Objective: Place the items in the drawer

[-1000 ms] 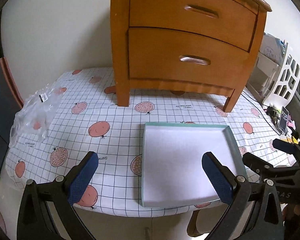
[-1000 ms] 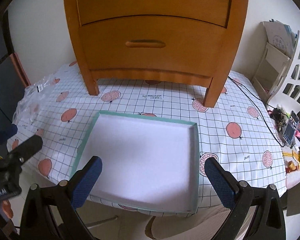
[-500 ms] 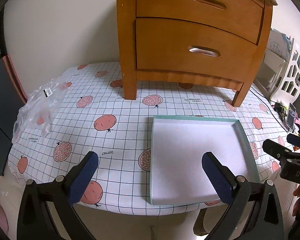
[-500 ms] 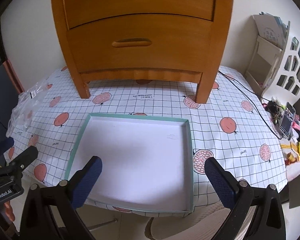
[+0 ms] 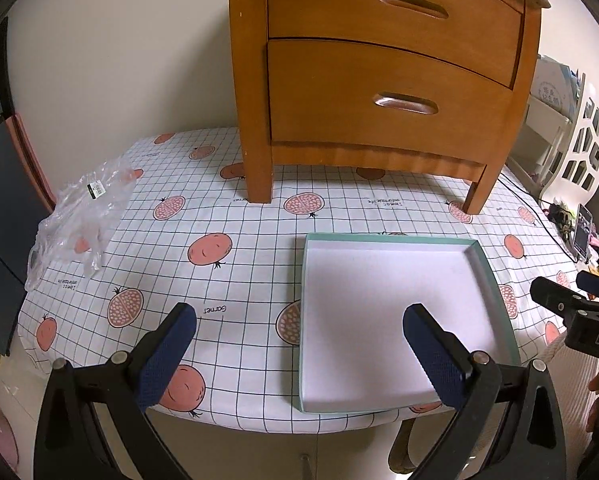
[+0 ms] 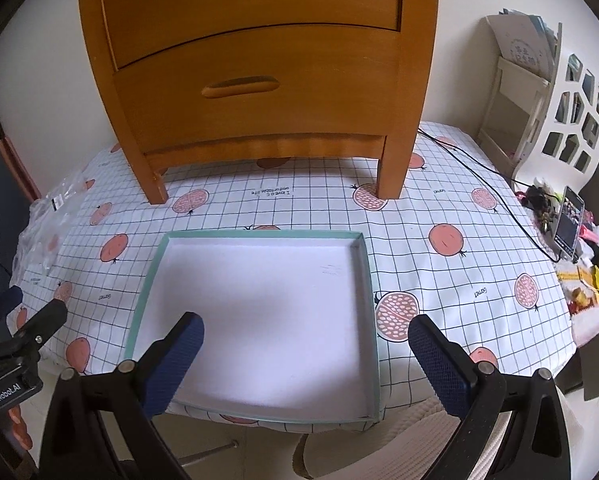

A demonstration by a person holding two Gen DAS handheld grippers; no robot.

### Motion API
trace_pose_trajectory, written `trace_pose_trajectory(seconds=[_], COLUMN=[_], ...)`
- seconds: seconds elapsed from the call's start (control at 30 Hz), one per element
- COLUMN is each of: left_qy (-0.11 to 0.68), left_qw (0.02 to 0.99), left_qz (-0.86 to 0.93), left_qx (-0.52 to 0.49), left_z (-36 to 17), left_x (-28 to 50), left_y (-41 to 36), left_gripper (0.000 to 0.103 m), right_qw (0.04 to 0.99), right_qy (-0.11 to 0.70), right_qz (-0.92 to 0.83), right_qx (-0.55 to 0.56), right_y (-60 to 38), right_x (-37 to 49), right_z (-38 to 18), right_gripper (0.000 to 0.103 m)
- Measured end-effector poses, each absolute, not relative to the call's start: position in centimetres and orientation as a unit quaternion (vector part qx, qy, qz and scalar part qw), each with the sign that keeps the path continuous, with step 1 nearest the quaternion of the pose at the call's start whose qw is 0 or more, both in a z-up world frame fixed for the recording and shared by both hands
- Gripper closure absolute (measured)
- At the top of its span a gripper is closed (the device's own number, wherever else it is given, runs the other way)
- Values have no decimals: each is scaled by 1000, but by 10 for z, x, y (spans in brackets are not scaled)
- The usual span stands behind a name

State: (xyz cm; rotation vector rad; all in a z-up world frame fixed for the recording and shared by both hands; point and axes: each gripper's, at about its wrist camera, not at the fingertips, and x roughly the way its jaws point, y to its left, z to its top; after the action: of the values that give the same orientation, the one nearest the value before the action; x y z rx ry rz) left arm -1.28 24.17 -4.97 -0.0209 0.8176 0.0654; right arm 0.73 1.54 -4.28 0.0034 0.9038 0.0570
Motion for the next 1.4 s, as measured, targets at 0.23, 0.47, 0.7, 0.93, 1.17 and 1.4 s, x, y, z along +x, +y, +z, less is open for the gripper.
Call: trace_pose_trajectory(seconds=[0.23,0.47,0.7,0.93,1.17,1.4], left_qy=[400,409,411,413,411,405], left_qw=[916,912,911,909,910,913], left_qz=[32,39,42,44,48,54], left_qx=[-11,-12,-13,-12,-9,-10], left_z=[-51,-55,-57,-59,-59,-57], left_x=[-12,-10,-10,-9,-10,-12], left_y=[241,244,244,246,247,248], left_gripper=[0,0,0,0,0,0], right_qw=[900,900,900,900,900,900], right_qy=[435,434,434,434,434,435], right_qz=[25,26,26,26,26,26], right_qx=[2,-2,-2,-2,-2,-2], right_y=[14,16,16,16,16,16], right_x=[7,7,6,6,6,6], right_z=[-42,-43,-43,-44,-44,-43], right_gripper=[0,0,0,0,0,0])
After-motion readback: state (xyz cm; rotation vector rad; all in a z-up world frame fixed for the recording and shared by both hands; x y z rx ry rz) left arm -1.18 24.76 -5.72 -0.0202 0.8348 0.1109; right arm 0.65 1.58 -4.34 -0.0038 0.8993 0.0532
